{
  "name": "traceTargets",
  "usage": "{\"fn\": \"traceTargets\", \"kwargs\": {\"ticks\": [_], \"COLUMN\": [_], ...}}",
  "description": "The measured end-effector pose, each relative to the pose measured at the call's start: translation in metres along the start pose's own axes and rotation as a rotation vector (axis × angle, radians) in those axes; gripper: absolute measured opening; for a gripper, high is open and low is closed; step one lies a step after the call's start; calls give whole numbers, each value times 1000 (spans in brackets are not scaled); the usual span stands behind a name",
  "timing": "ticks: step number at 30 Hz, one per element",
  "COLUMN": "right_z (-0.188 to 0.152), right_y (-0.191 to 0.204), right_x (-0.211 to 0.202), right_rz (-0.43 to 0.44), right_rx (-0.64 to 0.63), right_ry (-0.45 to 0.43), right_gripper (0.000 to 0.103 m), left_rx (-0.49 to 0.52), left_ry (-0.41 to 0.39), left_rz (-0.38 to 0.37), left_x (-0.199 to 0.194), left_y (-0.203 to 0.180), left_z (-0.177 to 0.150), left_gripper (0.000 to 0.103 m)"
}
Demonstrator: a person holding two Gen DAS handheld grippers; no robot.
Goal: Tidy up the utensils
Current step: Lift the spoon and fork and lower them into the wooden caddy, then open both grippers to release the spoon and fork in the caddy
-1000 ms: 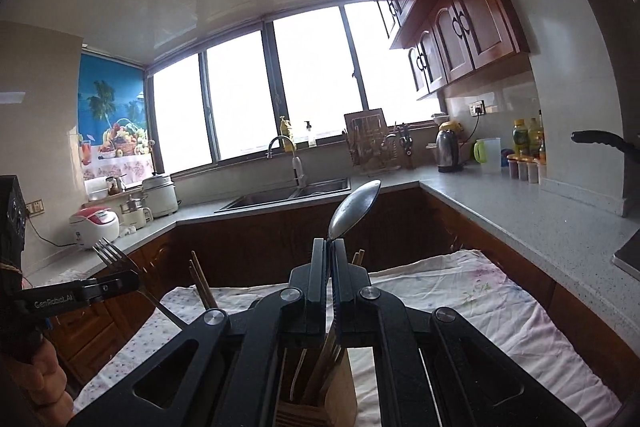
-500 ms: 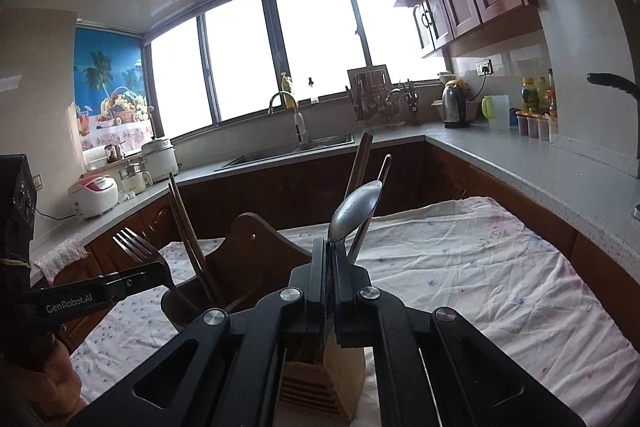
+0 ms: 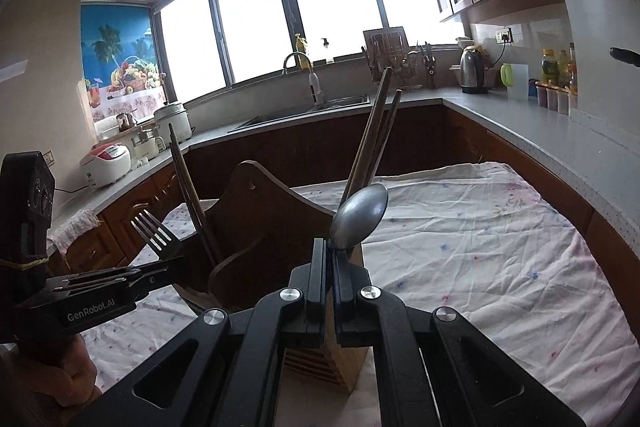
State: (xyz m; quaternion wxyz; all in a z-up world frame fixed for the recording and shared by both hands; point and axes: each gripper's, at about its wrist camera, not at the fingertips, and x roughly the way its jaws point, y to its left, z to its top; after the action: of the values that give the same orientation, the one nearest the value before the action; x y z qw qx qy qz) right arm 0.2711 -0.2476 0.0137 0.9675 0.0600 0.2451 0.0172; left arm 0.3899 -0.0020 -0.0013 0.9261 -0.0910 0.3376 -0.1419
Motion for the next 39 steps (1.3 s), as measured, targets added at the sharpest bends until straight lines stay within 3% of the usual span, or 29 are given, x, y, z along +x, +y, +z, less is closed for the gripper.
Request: {"fn": "traceTargets", "kwargs": {"ticks": [18,25,33,37,39], "right_z": [6,4,2,1,0], "right_y": [-7,-11,-16,-16,-14], "right_x": [-5,-8,-13,-16,-17], "right_rz": [0,2,-3,1,4], "right_rx": [42,62,81,88,89], "right_ry": [17,25,24,23,25], "right_gripper": [8,14,20,20,20], "left_rx": [-21,-20,-30,-34,-43], "left_ry": [32,32,35,12,9], "left_rz": [4,-2,-12,9,9], "left_x": [-6,-13,-25,-37,-42], "left_y": [-1,-9,-10,-7,-3], "left_z": [2,0,-7,-12,-14], "left_gripper": [6,18,23,40,40]}}
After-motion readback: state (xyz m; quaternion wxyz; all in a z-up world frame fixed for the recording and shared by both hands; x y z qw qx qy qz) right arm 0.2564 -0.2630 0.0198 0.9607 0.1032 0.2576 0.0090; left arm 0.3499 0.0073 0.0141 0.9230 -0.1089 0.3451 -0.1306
